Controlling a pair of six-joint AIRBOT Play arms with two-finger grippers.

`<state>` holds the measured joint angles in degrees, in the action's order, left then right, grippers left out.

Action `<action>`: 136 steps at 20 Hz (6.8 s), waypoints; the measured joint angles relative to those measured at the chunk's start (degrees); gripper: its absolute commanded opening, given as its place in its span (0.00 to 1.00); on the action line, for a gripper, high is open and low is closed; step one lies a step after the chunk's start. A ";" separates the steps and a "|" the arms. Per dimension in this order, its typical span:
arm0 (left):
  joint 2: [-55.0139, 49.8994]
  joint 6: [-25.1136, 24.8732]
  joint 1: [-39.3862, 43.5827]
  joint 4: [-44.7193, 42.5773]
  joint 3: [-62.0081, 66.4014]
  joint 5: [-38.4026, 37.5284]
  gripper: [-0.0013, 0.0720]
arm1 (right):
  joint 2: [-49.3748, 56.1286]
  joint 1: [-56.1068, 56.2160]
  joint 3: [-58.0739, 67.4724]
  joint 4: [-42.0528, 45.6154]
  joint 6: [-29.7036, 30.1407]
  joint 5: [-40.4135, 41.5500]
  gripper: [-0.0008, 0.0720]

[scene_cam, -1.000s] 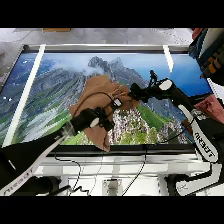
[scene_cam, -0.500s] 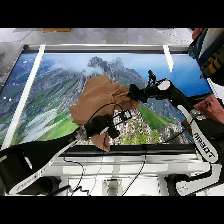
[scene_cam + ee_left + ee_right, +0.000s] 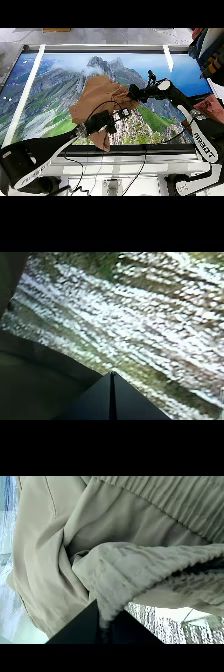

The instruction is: Fold the clothes and pants, and hang the long-sleeved shirts on hangers.

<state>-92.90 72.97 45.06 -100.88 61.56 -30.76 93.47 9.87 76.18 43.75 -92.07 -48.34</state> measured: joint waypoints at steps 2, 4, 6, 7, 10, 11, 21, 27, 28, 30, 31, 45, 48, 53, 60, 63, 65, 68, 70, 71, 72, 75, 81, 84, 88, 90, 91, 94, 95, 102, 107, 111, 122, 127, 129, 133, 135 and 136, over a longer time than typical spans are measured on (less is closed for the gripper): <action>0.37 0.94 -0.94 -0.35 0.59 -1.31 0.07 | -0.02 0.00 0.00 -0.02 0.00 -0.02 0.05; 0.79 2.12 -1.49 -0.44 1.01 -2.27 0.91 | -0.02 0.00 0.00 -0.04 0.00 -0.02 0.05; 1.44 3.04 -1.27 -0.37 1.40 -2.43 0.96 | -0.02 0.00 0.00 -0.04 0.00 -0.04 0.05; 1.64 3.26 -0.96 -0.20 1.46 -3.26 0.96 | -0.02 0.00 0.00 -0.04 0.00 -0.04 0.05; 2.12 3.56 0.46 -0.04 1.64 -4.33 0.96 | -0.04 0.00 0.00 -0.11 -0.02 -0.09 0.05; 2.21 3.50 0.90 -0.24 1.66 -5.07 0.96 | -0.07 0.00 0.00 -0.17 -0.02 -0.22 0.05; 0.98 1.79 1.99 -2.51 1.84 -9.79 0.87 | -0.07 0.00 0.00 -1.66 -0.13 -1.70 0.05; -1.03 1.57 0.92 -7.06 1.79 -9.09 0.12 | -0.07 0.00 0.00 -2.80 -0.28 -1.95 0.05; -1.16 1.55 0.46 -7.65 1.77 -9.25 0.05 | -0.07 0.00 0.00 -2.86 -0.28 -1.95 0.05; -1.27 1.51 -0.59 -8.28 1.84 -9.27 0.05 | -0.07 0.00 0.00 -2.93 -0.28 -1.99 0.05; -1.29 1.62 -1.11 -8.35 2.03 -9.31 0.05 | -0.07 0.00 0.00 -2.95 -0.28 -1.99 0.05; 17.11 15.61 -15.32 -8.35 9.31 -4.15 0.05 | -0.09 -1.46 9.29 3.96 0.09 -2.23 0.05; 21.14 16.70 -23.80 -8.35 9.49 -3.37 0.05 | -0.09 -4.04 15.98 7.69 0.15 -4.24 0.05; 24.55 18.32 -39.21 -7.32 9.55 -2.91 0.05 | -0.09 -11.89 27.39 14.60 0.15 -13.25 0.05; 25.14 18.69 -53.31 -4.17 9.55 0.24 0.05 | -0.09 -24.15 37.24 17.31 2.51 -27.19 0.05; 24.13 18.78 -55.15 -3.82 9.55 6.34 0.05 | -0.09 -27.80 38.38 17.84 3.76 -31.61 0.05; 22.82 18.80 -55.65 -3.78 9.53 12.68 0.05 | -0.09 -29.09 38.71 17.88 4.24 -33.27 0.05; 21.05 20.76 -56.04 -2.45 9.57 22.80 0.05 | -0.09 -29.99 38.84 17.97 5.16 -33.92 0.05; 19.28 22.58 -56.30 -0.72 9.57 26.12 0.05 | -0.07 -30.18 38.34 17.92 5.99 -33.35 0.05; 18.18 23.06 -56.37 0.07 9.57 27.28 0.05 | 0.04 -30.25 37.79 17.99 6.29 -32.65 0.05; 16.90 23.47 -56.39 0.70 9.57 28.17 0.05 | 0.15 -30.29 37.16 18.08 6.54 -32.00 0.05; 12.79 24.24 -55.91 1.79 9.57 30.03 0.05 | 0.44 -30.23 34.86 18.10 6.97 -29.31 0.05; 6.71 24.68 -55.08 2.45 9.57 31.19 0.96 | 0.79 -28.79 31.76 18.01 7.26 -24.28 0.05; 6.78 25.79 -54.80 2.60 9.57 26.32 0.96 | 0.87 -27.96 31.39 18.01 7.34 -23.21 0.05; 11.19 22.56 -51.43 2.54 9.57 14.19 0.85 | 0.94 -27.52 31.21 18.18 7.65 -22.45 0.05; 14.21 19.26 -47.34 2.47 9.57 8.04 0.86 | 0.94 -27.41 31.17 18.36 7.69 -22.32 0.05; 15.67 17.92 -44.33 2.45 9.57 4.33 0.86 | 0.94 -27.41 31.17 18.51 7.72 -22.34 0.05; 18.23 15.50 -33.00 3.50 9.57 -7.80 0.89 | 0.94 -27.34 31.17 18.62 7.82 -22.38 0.05; 18.40 15.28 -29.05 4.61 9.57 -11.21 0.89 | 0.94 -27.36 31.17 18.69 7.82 -22.51 0.05; 13.29 20.68 -5.77 11.28 9.57 -19.74 0.98 | 0.94 -27.36 31.17 19.04 7.85 -23.96 0.05; 8.76 26.23 -1.62 12.28 9.57 -20.28 0.99 | 0.94 -27.34 31.17 19.02 7.80 -24.79 0.05; 6.99 27.61 -0.92 12.48 9.60 -20.33 0.98 | 1.07 -27.08 31.17 15.63 7.19 -20.70 0.05; 2.78 28.22 -0.76 8.61 9.60 -20.46 0.98 | 9.90 -18.23 31.15 15.89 3.74 9.46 0.95; 2.60 28.26 -0.81 6.62 9.60 -20.48 0.98 | 10.93 -18.27 31.17 20.02 3.34 10.64 0.96; 2.60 28.28 -0.81 6.10 9.60 -20.55 0.98 | 9.99 -20.11 31.17 23.74 3.32 8.20 0.92; 2.60 28.28 -0.83 5.57 9.60 -20.81 0.98 | 9.40 -26.75 31.17 29.27 4.09 -2.01 0.71; 2.60 28.28 -0.81 5.42 9.60 -20.83 0.98 | 10.21 -30.16 31.17 30.32 8.24 -9.62 0.71; 2.60 28.28 -0.81 5.40 9.60 -20.90 0.98 | 10.86 -31.54 31.17 30.73 11.58 -13.73 0.72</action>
<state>-90.30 101.25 44.25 -95.48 71.16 -51.66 104.33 -21.67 107.35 74.48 -80.49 -62.06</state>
